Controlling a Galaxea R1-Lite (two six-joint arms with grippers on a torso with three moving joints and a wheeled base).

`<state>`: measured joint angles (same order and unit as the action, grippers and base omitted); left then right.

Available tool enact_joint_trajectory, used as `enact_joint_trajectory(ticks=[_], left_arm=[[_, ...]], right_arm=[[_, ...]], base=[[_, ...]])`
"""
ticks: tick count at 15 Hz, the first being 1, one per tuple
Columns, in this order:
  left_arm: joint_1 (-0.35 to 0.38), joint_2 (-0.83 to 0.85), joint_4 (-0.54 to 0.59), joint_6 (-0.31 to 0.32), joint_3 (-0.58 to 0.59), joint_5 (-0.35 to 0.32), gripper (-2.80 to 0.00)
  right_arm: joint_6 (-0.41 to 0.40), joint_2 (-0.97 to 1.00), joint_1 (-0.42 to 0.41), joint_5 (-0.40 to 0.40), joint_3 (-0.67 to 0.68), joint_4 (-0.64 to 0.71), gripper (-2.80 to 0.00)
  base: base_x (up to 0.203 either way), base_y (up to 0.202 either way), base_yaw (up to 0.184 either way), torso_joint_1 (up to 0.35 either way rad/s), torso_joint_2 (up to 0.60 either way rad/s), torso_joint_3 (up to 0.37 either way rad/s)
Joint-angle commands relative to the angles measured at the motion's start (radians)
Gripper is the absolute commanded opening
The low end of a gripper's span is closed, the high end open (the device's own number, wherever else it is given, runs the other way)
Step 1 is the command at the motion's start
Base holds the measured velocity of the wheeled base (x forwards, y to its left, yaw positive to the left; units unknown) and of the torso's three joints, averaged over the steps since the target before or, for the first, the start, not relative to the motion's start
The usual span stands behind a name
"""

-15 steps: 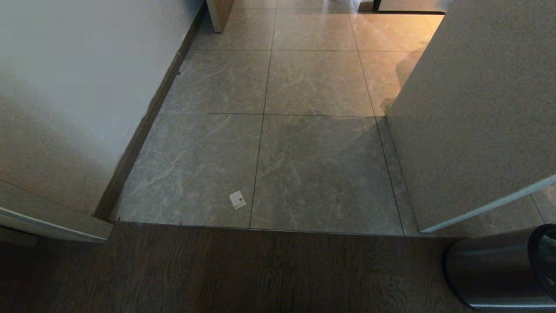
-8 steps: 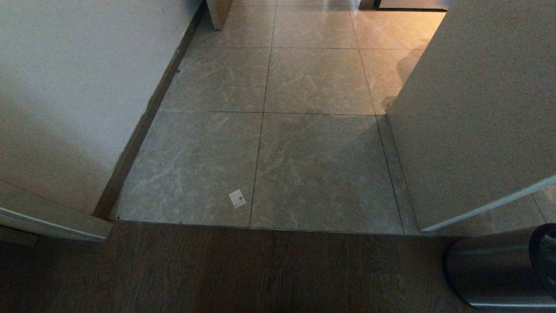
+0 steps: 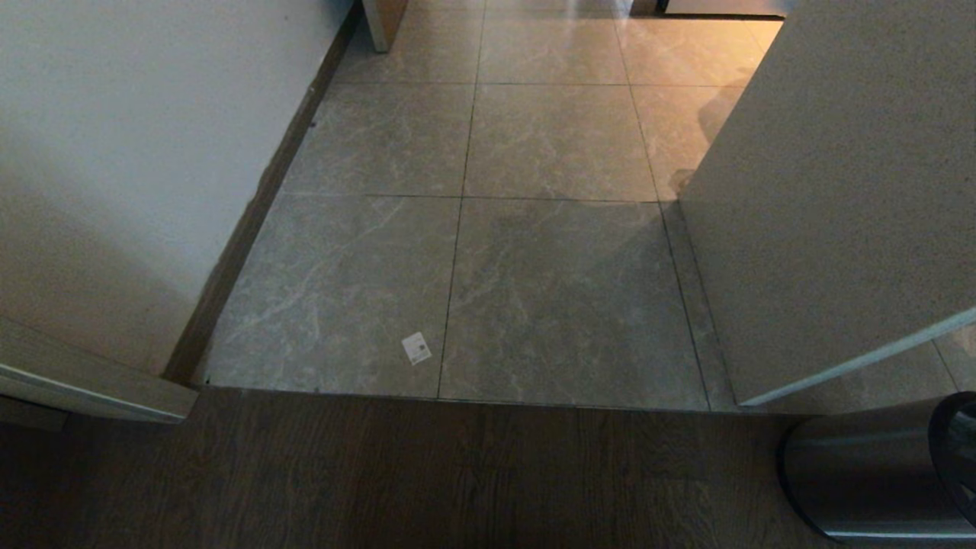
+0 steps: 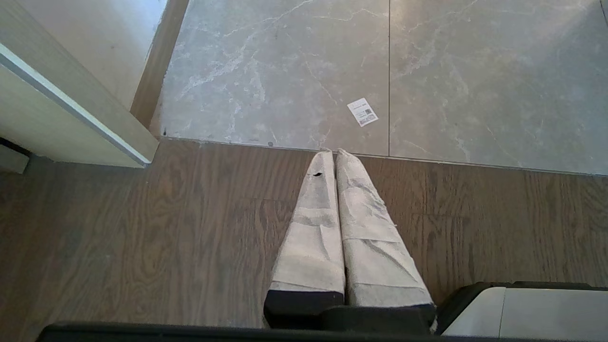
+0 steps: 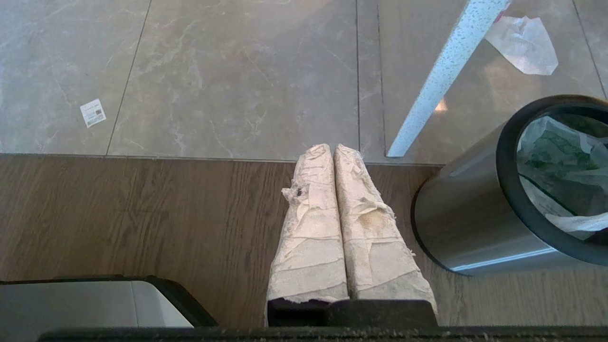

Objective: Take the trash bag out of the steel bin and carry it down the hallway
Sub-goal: Place the outer trash can on the ground

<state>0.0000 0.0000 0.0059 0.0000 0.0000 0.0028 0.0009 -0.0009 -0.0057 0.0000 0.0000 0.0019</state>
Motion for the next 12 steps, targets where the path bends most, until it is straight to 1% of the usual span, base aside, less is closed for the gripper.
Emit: enact_joint_trajectory(ticks=[1,8,9,10,12], left_arm=[[0.0,0.0,0.0,0.0,0.0,0.0,-2.8],[0.0,0.0,0.0,0.0,0.0,0.0,-2.8],[0.0,0.0,0.0,0.0,0.0,0.0,-2.8],[0.0,0.0,0.0,0.0,0.0,0.0,-2.8],[0.0,0.0,0.0,0.0,0.0,0.0,-2.8]], right_arm=[[-0.001,-0.001,0.001,0.0,0.0,0.0,-2.8],[-0.016,0.0,0.0,-0.004,-0.015,-0.004,-2.8],[-0.026,0.008,0.0,-0.01,-0.069,0.015,-2.8],[-0.037,0.031,0.0,-0.019,-0.16,0.069,-2.8],[-0.049,0.097,0.0,-0.029,-0.369,0.231,-2.8]], base=[[0.0,0.0,0.0,0.0,0.0,0.0],[0.0,0.0,0.0,0.0,0.0,0.0],[0.0,0.0,0.0,0.0,0.0,0.0],[0.0,0.0,0.0,0.0,0.0,0.0],[0.0,0.0,0.0,0.0,0.0,0.0]])
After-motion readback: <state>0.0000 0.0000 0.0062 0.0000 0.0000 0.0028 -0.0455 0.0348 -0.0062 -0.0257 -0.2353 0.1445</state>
